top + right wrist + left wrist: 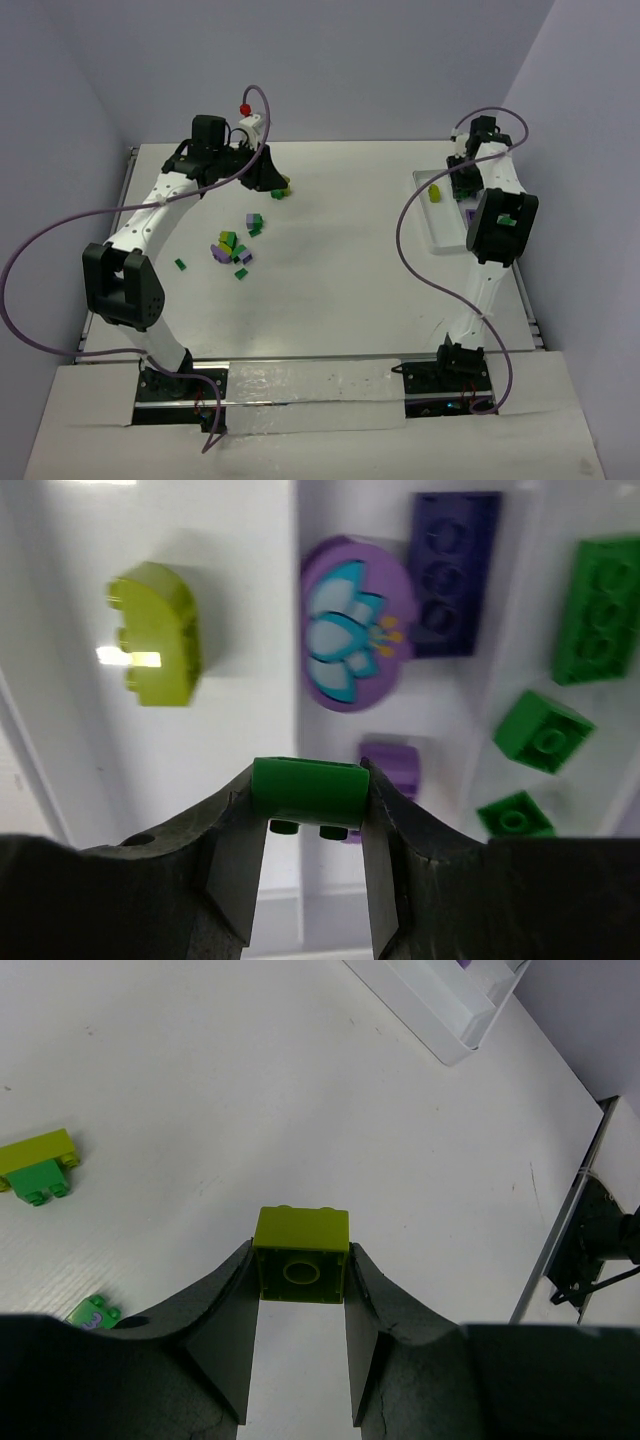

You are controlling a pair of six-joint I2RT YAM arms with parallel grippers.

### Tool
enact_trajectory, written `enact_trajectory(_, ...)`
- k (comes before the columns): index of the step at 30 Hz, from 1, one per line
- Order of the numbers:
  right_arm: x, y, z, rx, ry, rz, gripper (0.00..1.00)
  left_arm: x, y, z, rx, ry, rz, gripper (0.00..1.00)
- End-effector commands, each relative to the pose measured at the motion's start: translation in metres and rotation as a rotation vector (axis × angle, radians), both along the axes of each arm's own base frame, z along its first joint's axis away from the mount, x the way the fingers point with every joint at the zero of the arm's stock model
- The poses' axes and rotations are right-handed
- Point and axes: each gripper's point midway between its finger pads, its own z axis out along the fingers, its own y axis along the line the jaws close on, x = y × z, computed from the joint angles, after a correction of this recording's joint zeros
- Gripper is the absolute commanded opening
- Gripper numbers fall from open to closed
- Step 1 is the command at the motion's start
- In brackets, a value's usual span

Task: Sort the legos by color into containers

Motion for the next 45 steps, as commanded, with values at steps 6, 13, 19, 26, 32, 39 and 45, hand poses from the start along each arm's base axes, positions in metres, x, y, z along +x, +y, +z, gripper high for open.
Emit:
enact_trajectory(6,0.019,-0.074,0.049,-0.171,-0.095,-0.067,0.0,0.012,-0.005,0.016,-0.008,-0.062,-0.007,0.0)
enact_trajectory(13,0.025,-0.1,0.035,-0.238,-0.082,-0.081,0.02,0.015,-0.006,0.022,-0.018,-0.074,-0.003,0.0)
enact_trajectory(19,0.025,-0.11,0.019,-0.249,-0.054,-0.088,0.13,0.016,-0.009,0.025,-0.025,-0.075,-0.017,0.0)
enact_trajectory(26,0.026,-0.115,0.001,-0.253,-0.034,-0.096,0.4,0.02,-0.01,0.021,-0.023,-0.07,-0.023,0.0)
enact_trajectory(32,0.027,-0.116,0.009,-0.259,-0.052,-0.098,0.79,0.022,-0.011,0.018,-0.021,-0.062,-0.022,0.0)
enact_trajectory(39,0.028,-0.087,0.069,-0.205,-0.153,-0.053,0.85,0.022,-0.007,0.019,-0.067,-0.024,-0.019,0.0)
enact_trajectory(45,0.024,0.032,0.154,-0.005,-0.356,0.213,0.86,-0.014,-0.011,0.038,-0.333,0.149,-0.172,0.0)
